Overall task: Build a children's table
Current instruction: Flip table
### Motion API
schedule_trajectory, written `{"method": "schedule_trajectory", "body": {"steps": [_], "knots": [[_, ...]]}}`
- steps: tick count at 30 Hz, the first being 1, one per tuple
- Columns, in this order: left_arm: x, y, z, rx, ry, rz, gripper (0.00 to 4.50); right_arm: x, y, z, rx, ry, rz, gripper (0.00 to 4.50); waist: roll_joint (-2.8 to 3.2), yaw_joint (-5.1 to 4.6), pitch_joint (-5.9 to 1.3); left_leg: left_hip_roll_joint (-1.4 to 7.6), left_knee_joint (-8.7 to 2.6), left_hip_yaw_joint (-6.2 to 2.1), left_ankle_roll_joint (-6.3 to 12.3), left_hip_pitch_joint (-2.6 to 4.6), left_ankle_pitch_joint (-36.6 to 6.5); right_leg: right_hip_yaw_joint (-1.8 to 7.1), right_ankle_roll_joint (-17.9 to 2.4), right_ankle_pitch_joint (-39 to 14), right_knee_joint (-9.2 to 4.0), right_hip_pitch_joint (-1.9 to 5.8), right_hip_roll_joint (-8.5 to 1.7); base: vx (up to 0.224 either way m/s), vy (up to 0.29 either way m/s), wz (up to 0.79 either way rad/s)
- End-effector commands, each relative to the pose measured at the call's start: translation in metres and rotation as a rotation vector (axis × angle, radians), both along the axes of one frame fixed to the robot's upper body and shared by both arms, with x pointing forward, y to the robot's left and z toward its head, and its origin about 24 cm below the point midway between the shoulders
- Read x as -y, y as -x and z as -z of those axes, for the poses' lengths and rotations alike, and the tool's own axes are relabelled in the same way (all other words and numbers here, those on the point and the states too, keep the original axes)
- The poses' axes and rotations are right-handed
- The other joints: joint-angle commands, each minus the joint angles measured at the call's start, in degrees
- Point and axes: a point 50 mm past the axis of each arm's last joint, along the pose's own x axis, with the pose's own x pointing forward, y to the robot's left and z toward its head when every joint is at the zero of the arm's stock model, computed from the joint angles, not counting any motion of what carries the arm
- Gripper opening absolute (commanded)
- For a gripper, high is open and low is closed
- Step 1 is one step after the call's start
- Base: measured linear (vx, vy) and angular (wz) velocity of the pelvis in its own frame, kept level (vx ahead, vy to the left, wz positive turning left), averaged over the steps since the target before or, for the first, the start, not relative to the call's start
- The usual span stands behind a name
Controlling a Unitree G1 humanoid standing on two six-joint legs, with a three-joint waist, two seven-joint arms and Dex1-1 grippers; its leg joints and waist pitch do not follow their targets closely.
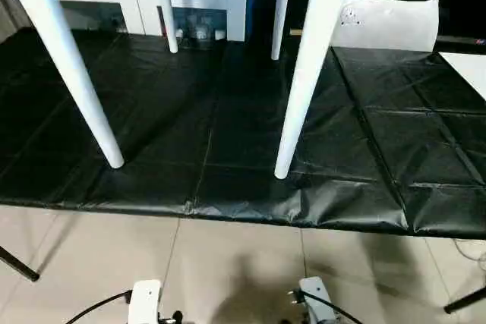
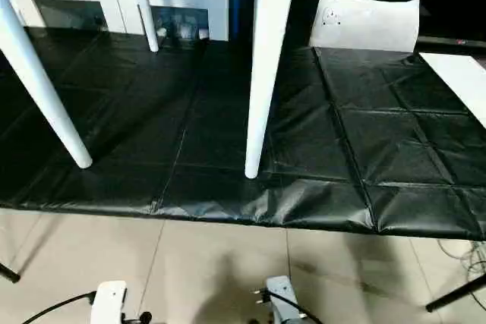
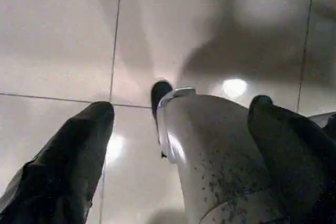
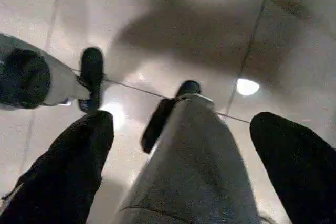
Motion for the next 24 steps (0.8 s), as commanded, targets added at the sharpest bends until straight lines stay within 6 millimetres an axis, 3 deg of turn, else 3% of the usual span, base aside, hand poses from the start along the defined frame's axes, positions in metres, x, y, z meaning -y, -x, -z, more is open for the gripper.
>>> {"method": "schedule_trajectory", "body": {"steps": [1, 14, 24], "knots": [[0.0208, 0.0123, 0.0067, -0.057, 0.049, 0.020, 4.46, 0.0070, 0.0154, 0.0055, -0.061, 0.047, 0.009, 4.50, -0.49, -0.12, -0.98, 4.95, -5.19, -1.60, 2.28, -0.24, -11.81, 3.97, -11.90, -8.99, -5.56, 1.03, -6.93, 0.000, 0.000, 0.00], [0.0210, 0.0121, 0.0067, -0.058, 0.051, 0.019, 4.46, 0.0072, 0.0156, 0.0056, -0.058, 0.050, 0.014, 4.50, -0.16, 0.43, -0.85, 5.26, -5.62, -1.56, 1.72, -0.06, -14.40, 4.15, -11.00, -11.53, -5.96, 0.63, -7.08, 0.000, 0.000, 0.00], [0.0210, 0.0121, 0.0067, -0.058, 0.051, 0.019, 4.46, 0.0072, 0.0156, 0.0056, -0.058, 0.050, 0.014, 4.50, -0.15, 0.73, -0.91, 5.37, -5.81, -1.46, 2.06, -0.13, -13.19, 4.12, -11.10, -8.95, -5.86, 0.73, -7.09, 0.000, 0.000, 0.00]]}}
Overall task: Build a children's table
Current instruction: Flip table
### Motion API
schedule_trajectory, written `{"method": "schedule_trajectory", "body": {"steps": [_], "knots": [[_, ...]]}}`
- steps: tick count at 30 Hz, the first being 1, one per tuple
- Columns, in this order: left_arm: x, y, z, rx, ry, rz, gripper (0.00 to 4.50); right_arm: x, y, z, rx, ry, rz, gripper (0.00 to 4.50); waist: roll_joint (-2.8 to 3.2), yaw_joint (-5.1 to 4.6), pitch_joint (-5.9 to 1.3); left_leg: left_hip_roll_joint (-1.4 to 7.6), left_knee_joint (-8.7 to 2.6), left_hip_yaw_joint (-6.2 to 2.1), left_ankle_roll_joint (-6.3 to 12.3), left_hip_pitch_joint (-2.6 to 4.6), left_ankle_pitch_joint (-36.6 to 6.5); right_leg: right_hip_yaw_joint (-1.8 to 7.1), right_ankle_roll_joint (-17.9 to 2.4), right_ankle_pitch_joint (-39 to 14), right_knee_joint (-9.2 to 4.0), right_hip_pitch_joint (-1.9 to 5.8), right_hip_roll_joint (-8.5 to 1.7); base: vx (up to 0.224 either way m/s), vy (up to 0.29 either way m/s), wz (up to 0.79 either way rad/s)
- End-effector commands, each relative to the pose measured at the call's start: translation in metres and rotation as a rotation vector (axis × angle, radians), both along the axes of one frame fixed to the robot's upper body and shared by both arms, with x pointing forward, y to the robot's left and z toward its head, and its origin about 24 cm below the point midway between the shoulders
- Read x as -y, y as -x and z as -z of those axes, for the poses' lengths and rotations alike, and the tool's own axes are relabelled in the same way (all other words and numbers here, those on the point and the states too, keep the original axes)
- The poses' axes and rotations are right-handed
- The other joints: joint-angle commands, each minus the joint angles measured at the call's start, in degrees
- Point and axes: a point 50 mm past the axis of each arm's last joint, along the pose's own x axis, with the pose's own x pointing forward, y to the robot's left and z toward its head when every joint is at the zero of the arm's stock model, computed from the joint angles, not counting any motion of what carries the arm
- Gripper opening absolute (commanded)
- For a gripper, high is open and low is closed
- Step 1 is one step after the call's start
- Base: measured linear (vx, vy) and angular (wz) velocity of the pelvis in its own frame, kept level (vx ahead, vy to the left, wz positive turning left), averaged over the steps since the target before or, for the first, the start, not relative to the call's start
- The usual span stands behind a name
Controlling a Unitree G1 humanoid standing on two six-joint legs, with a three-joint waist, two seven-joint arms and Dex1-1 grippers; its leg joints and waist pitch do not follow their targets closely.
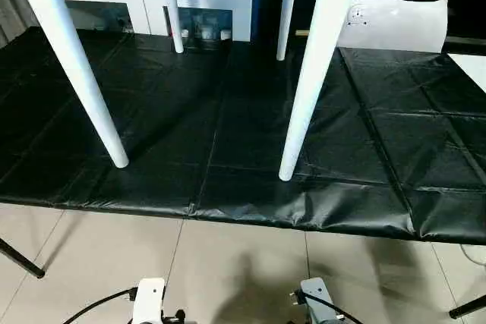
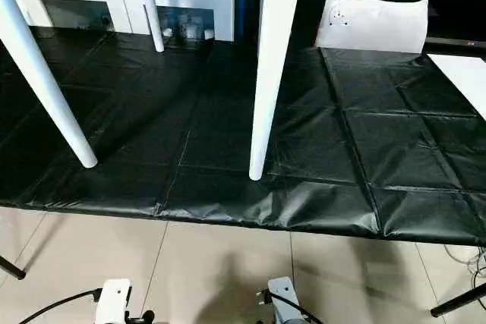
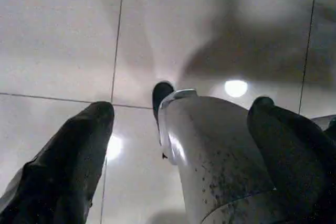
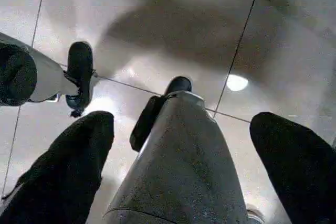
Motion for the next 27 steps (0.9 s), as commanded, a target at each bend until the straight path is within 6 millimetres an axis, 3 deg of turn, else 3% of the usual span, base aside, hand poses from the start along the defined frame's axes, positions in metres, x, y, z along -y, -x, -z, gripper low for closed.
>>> {"method": "schedule_trajectory", "body": {"steps": [1, 8, 15, 27], "knots": [[0.0194, 0.0132, 0.0065, -0.058, 0.051, 0.013, 4.46, 0.0051, 0.0139, 0.0046, -0.055, 0.024, 0.001, 4.50, -0.20, -0.43, -0.85, 5.33, -5.56, -1.65, 1.96, -0.08, -13.54, 4.06, -11.06, -9.36, -5.49, 0.71, -7.01, 0.000, 0.000, 0.00], [0.0194, 0.0132, 0.0065, -0.058, 0.051, 0.013, 4.46, 0.0051, 0.0139, 0.0046, -0.055, 0.024, 0.001, 4.50, -0.24, -0.39, -0.85, 5.35, -5.66, -1.64, 1.88, -0.07, -13.55, 4.13, -10.81, -9.85, -5.65, 0.73, -7.12, 0.000, 0.000, 0.00], [0.0194, 0.0132, 0.0065, -0.058, 0.051, 0.013, 4.46, 0.0051, 0.0139, 0.0046, -0.055, 0.024, 0.001, 4.50, -0.28, -0.37, -1.04, 5.40, -5.55, -1.42, 3.33, -0.15, -10.33, 3.95, -11.61, -4.58, -5.25, 0.96, -7.01, 0.000, 0.000, 0.00], [0.0194, 0.0132, 0.0065, -0.058, 0.051, 0.013, 4.46, 0.0051, 0.0139, 0.0046, -0.055, 0.024, 0.001, 4.50, -0.29, -0.36, -0.76, 5.49, -5.84, -1.44, 2.42, -0.08, -12.50, 4.14, -10.99, -8.63, -5.76, 0.78, -7.17, 0.000, 0.000, 0.00]]}}
